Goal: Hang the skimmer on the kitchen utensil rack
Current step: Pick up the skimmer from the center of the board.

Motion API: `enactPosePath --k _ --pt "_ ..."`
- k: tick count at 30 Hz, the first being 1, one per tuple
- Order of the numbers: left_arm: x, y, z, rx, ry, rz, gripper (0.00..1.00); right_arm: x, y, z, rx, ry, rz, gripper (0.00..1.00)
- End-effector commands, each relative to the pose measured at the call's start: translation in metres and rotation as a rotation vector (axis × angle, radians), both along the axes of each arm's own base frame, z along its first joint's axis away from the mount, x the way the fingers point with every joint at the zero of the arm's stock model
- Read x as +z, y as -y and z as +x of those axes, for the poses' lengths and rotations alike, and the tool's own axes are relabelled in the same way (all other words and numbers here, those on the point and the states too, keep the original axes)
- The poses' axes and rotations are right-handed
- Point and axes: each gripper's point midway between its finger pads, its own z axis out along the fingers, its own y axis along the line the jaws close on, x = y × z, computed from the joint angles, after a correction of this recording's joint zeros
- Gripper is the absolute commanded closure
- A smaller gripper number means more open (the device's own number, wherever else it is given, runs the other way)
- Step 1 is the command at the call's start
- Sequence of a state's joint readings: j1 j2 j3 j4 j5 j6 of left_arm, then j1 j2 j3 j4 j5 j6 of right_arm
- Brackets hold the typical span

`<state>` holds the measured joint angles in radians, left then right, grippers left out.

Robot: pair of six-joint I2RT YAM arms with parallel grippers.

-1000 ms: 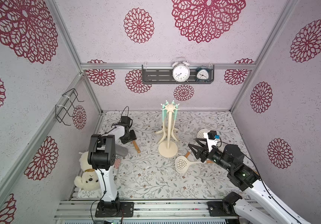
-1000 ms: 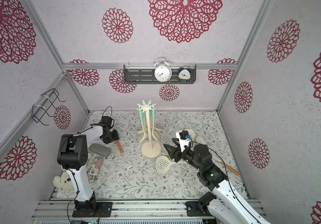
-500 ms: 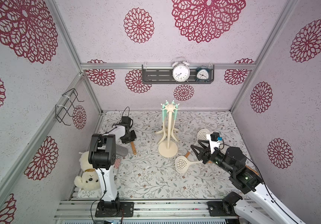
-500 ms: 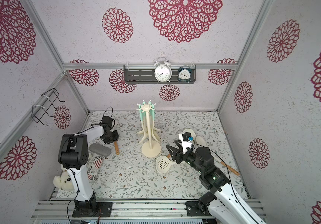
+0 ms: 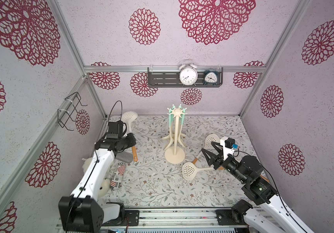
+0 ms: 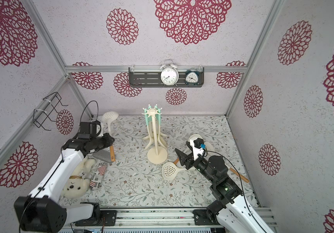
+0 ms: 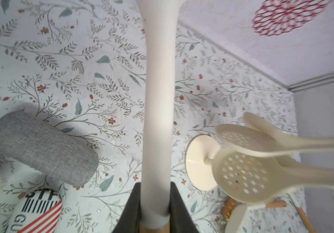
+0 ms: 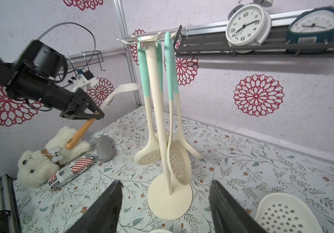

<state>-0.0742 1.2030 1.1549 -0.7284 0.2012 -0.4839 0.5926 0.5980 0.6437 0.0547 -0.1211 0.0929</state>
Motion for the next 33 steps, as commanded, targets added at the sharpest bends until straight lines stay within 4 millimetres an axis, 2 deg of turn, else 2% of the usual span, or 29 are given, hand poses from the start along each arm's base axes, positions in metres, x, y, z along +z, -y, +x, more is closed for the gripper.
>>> enactPosePath --k 1,6,9,12,14,17,21,24,28,33 --pt "0.021 0.014 -0.042 -0.125 -0.002 -0.011 1.00 0.031 -0.008 -0.006 0.053 0.183 -0.023 0.28" --pt "0.091 0.029 -0.081 -0.262 0.163 -0.026 1.00 0.057 -0.020 -0.005 0.085 0.384 -0.139 0.30" --pt "0.131 0.042 -0.091 -0.354 0.240 -0.050 1.00 0.074 -0.030 -0.009 0.123 0.542 -0.235 0.31" --pt "0.162 0.055 -0.096 -0.433 0.276 -0.076 1.00 0.090 -0.036 -0.009 0.120 0.716 -0.356 0.32" --pt "0.176 0.062 -0.098 -0.472 0.271 -0.071 1.00 0.104 -0.040 -0.013 0.108 0.881 -0.432 0.34" --pt "0.194 0.078 -0.104 -0.536 0.265 -0.046 1.00 0.137 -0.042 -0.016 0.065 1.052 -0.478 0.34" --pt "0.212 0.101 -0.111 -0.618 0.272 -0.086 1.00 0.180 -0.045 -0.005 -0.031 1.178 -0.519 0.33" --pt "0.219 0.112 -0.112 -0.656 0.267 -0.104 1.00 0.204 -0.051 0.005 -0.071 1.243 -0.557 0.30" --pt "0.222 0.132 -0.113 -0.716 0.260 -0.117 1.00 0.213 -0.065 0.028 -0.099 1.295 -0.672 0.27" --pt "0.224 0.149 -0.115 -0.772 0.260 -0.119 1.00 0.209 -0.085 0.050 -0.115 1.354 -0.852 0.25"
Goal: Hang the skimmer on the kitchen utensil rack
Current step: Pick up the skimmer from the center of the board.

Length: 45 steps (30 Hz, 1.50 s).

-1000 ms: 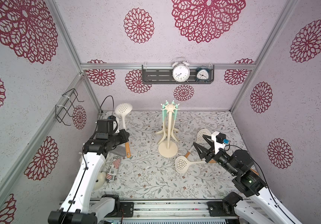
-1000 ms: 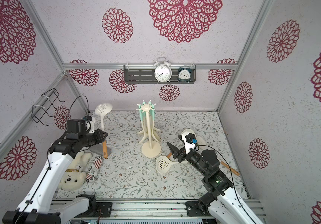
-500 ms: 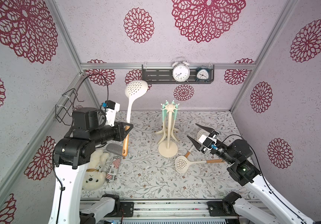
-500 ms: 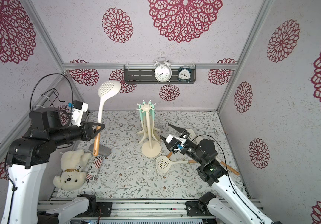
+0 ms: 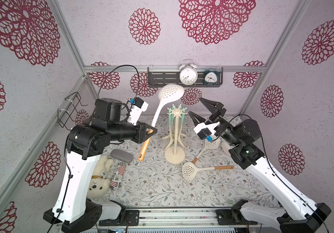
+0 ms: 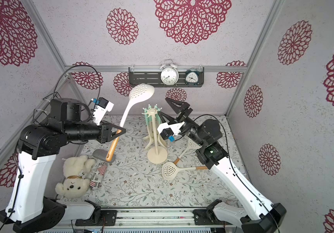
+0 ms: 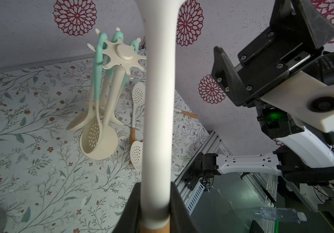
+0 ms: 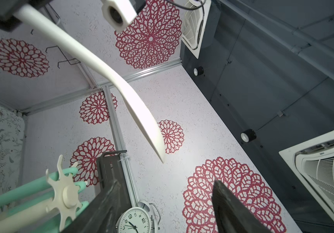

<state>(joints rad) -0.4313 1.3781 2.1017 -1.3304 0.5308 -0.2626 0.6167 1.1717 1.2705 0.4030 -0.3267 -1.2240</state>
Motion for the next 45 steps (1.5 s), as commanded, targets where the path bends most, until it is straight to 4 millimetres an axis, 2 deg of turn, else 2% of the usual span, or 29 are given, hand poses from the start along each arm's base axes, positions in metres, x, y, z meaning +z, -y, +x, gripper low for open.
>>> enactPosePath --k 1,9,11,13,16,20,26,28,31,33,34,35,37,39,42,45 --pt "0.010 0.008 -0.006 -0.037 0.027 -0.015 1.00 0.011 -0.003 0.007 -0.098 0.127 -0.082 0.24" --pt "0.003 0.021 -0.011 -0.087 0.000 0.001 1.00 0.025 -0.010 0.017 -0.160 0.218 -0.077 0.23" --pt "0.001 0.024 -0.013 -0.102 -0.004 0.003 1.00 0.027 -0.011 0.021 -0.178 0.232 -0.090 0.15" --pt "0.000 0.027 -0.014 -0.116 -0.010 0.005 1.00 0.029 -0.013 0.024 -0.186 0.235 -0.098 0.16" --pt "-0.002 0.030 -0.017 -0.132 -0.019 0.013 1.00 0.030 -0.018 0.026 -0.183 0.239 -0.107 0.30" --pt "-0.004 0.031 -0.017 -0.137 -0.020 0.019 1.00 0.024 -0.022 0.027 -0.177 0.234 -0.127 0.55" --pt "-0.002 0.029 -0.016 -0.129 -0.005 0.027 1.00 0.019 -0.021 0.025 -0.182 0.235 -0.143 0.86" --pt "0.004 0.028 -0.017 -0.126 0.026 0.016 1.00 0.020 -0.018 0.023 -0.187 0.237 -0.143 0.97" --pt "0.032 0.029 -0.023 -0.150 0.123 -0.043 1.00 0.025 -0.013 0.018 -0.198 0.247 -0.133 1.00" --pt "0.055 0.027 -0.029 -0.158 0.205 -0.091 0.83 0.032 -0.007 0.014 -0.214 0.254 -0.119 1.00" --pt "0.068 0.026 -0.034 -0.166 0.249 -0.119 0.65 0.036 -0.003 0.012 -0.226 0.258 -0.113 1.00" --pt "0.081 0.024 -0.038 -0.169 0.294 -0.145 0.43 0.039 0.002 0.009 -0.241 0.263 -0.108 1.00" --pt "0.103 0.019 -0.043 -0.156 0.377 -0.188 0.15 0.041 0.012 0.008 -0.278 0.244 -0.106 1.00" --pt "0.121 0.011 -0.049 -0.123 0.456 -0.220 0.03 0.037 0.024 0.008 -0.316 0.197 -0.102 1.00" --pt "0.143 -0.005 -0.056 -0.062 0.582 -0.260 0.03 0.024 0.047 0.006 -0.360 0.050 -0.038 1.00" --pt "0.154 -0.018 -0.063 -0.008 0.680 -0.292 0.03 0.009 0.071 0.000 -0.366 -0.156 0.084 1.00"
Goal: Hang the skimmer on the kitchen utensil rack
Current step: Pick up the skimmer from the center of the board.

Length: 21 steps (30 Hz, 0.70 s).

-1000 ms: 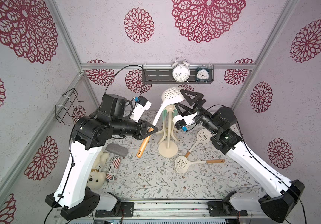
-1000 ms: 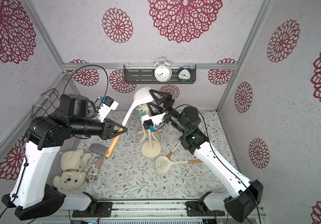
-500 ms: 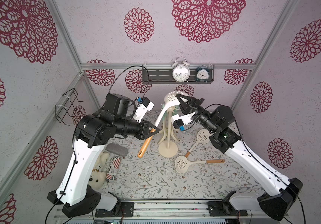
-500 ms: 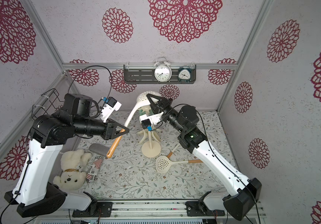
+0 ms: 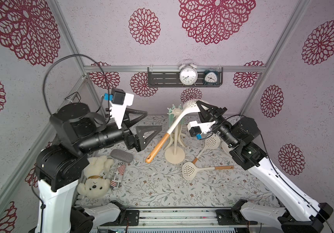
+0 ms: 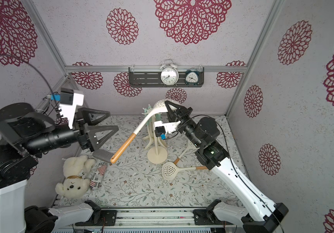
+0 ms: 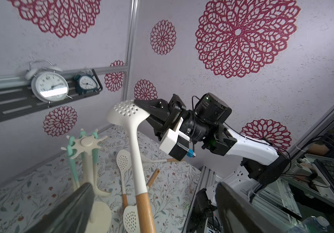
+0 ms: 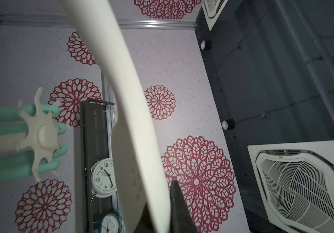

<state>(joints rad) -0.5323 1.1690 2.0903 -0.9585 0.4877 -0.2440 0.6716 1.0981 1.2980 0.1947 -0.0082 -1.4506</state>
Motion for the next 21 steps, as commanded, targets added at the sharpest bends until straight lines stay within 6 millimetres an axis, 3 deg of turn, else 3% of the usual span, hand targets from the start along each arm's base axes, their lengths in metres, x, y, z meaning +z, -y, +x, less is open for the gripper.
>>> enactPosePath --k 1,4,8,11,15,21 --pt "0.028 -0.013 0.000 0.075 0.165 -0.080 0.03 0.010 0.047 -0.014 -0.062 -0.196 0.305 1.00" --pt "0.024 -0.020 -0.004 0.101 0.194 -0.086 0.03 0.000 0.068 -0.026 -0.029 -0.458 0.583 1.00" --pt "0.013 -0.018 -0.007 0.080 0.190 -0.096 0.03 -0.032 0.066 -0.048 0.074 -0.806 0.790 1.00" --pt "0.005 -0.010 -0.006 0.038 0.169 -0.104 0.03 -0.054 0.046 -0.065 0.207 -1.072 0.899 1.00" --pt "0.000 0.002 -0.002 -0.016 0.151 -0.116 0.03 -0.074 -0.001 -0.086 0.401 -1.410 0.876 1.00" --pt "-0.006 0.013 0.006 -0.052 0.127 -0.096 0.03 -0.071 -0.038 -0.097 0.590 -1.627 0.844 1.00"
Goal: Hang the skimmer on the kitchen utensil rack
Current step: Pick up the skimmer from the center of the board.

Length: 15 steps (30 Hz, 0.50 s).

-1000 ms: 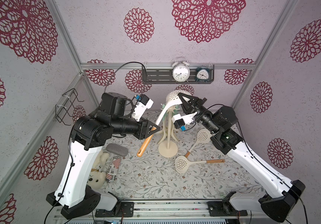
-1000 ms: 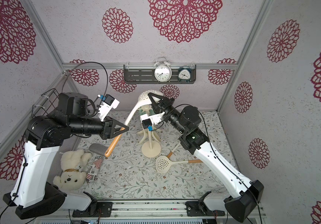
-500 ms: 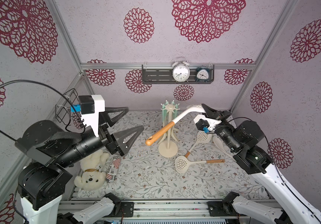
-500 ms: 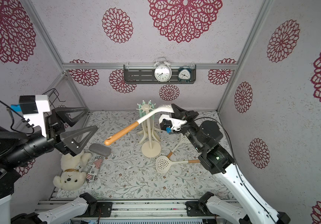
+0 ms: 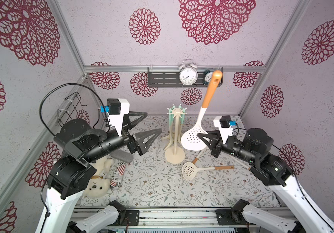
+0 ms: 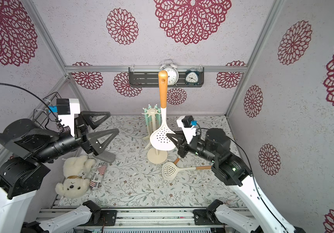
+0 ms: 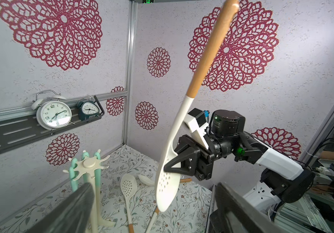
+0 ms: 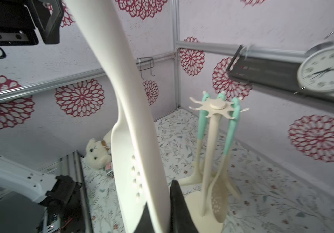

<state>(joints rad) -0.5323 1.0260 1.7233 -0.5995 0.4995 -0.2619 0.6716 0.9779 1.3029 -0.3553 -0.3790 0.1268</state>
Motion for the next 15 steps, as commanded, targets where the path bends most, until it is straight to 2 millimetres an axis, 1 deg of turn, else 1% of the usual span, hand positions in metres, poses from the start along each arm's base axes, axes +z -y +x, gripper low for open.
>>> enactPosePath --k 1,4,8,13,15 --pt "0.007 0.007 -0.002 -0.038 0.021 -0.012 0.03 0.017 -0.023 -0.022 0.189 -0.114 0.121 1.00" --pt "0.004 0.015 0.008 -0.054 0.001 0.002 0.03 0.007 -0.034 -0.018 0.225 -0.160 0.106 1.00" --pt "0.005 0.025 0.022 -0.064 -0.012 0.018 0.03 -0.007 -0.049 -0.018 0.294 -0.219 0.082 1.00" --pt "0.004 0.027 0.050 -0.005 -0.057 0.029 0.03 -0.016 -0.063 -0.023 0.351 -0.242 0.042 1.00" --pt "0.006 0.027 0.058 0.004 -0.082 0.016 0.01 -0.022 -0.068 -0.024 0.358 -0.250 0.016 1.00"
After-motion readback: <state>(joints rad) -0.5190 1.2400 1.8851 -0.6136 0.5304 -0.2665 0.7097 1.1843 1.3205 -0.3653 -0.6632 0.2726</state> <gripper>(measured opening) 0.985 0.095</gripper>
